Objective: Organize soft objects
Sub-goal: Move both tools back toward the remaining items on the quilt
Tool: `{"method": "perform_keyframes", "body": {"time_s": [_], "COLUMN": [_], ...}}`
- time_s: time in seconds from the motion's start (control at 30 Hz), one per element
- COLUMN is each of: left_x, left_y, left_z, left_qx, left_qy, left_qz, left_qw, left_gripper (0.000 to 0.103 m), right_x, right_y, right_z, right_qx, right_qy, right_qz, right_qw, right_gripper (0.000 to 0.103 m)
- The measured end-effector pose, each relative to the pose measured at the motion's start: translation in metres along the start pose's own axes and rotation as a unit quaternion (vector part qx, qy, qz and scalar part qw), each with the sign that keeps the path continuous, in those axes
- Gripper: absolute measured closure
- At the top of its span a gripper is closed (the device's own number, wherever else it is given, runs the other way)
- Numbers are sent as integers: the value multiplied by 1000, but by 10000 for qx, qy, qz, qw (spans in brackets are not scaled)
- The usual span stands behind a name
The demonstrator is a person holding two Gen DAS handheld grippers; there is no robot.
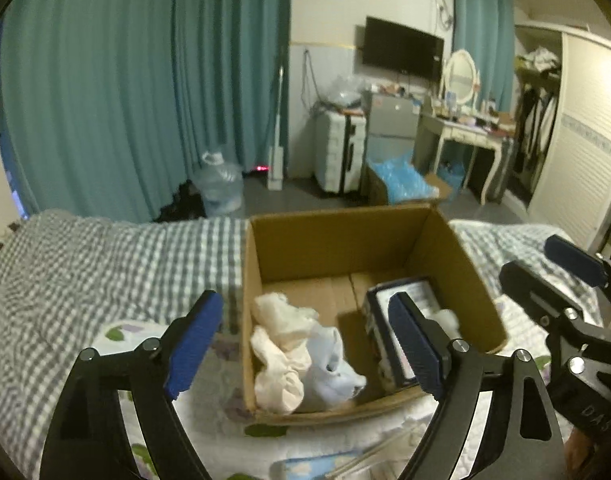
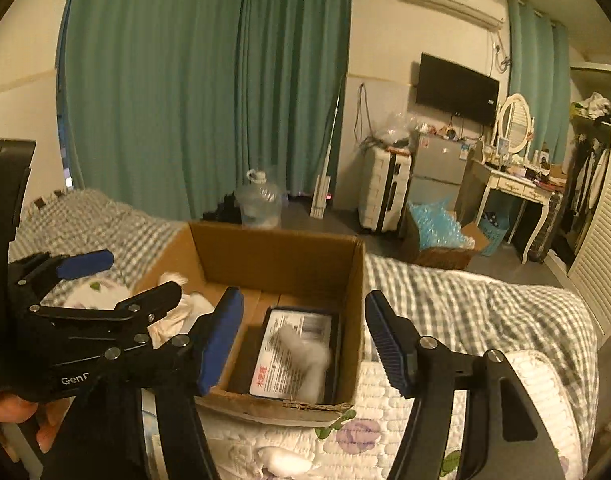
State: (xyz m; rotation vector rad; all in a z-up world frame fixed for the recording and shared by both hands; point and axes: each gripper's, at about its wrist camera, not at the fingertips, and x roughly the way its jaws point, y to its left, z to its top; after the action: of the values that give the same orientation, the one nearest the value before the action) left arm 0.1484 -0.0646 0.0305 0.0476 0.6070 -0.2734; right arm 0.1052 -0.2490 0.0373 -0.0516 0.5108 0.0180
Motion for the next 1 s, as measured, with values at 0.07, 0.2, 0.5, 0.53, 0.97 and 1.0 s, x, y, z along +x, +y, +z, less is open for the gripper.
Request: {"method": "perform_keyframes", "body": {"time_s": [0.07,0.2,0.5,0.53,0.97,1.0], "left_x": [-14,-44,-123,-131,-219,-223], "left_y": [3,5,11,12,8,7], "left_z": [4,7,14,15,-1,-2], "left_qx": [-3,0,1,5,46,60], "left_qy": [-101,-282,-754,-808,-1420,-1452], "left_qz": [23,75,175,183,348,360], "left_qw": [9999,9996,9970,9966,9892,9887], "left_gripper": [17,17,15,13,7,7], "right_x": [-15,-46,-122,-132,-226,-231], "right_y": [-2,-6,-4,-4,18,18], "right_z": [7,15,27,28,36,36], "right_qx": [60,187,305,304,189,176], "right_qy": [-163,-463,-924,-968,-1455,-1461], "right_qz": [-20,-40,-100,-113,-242,-241], "right_qw": [9998,9987,9952,9948,9889,9888], "right_gripper": [26,7,0,0,0,0]}}
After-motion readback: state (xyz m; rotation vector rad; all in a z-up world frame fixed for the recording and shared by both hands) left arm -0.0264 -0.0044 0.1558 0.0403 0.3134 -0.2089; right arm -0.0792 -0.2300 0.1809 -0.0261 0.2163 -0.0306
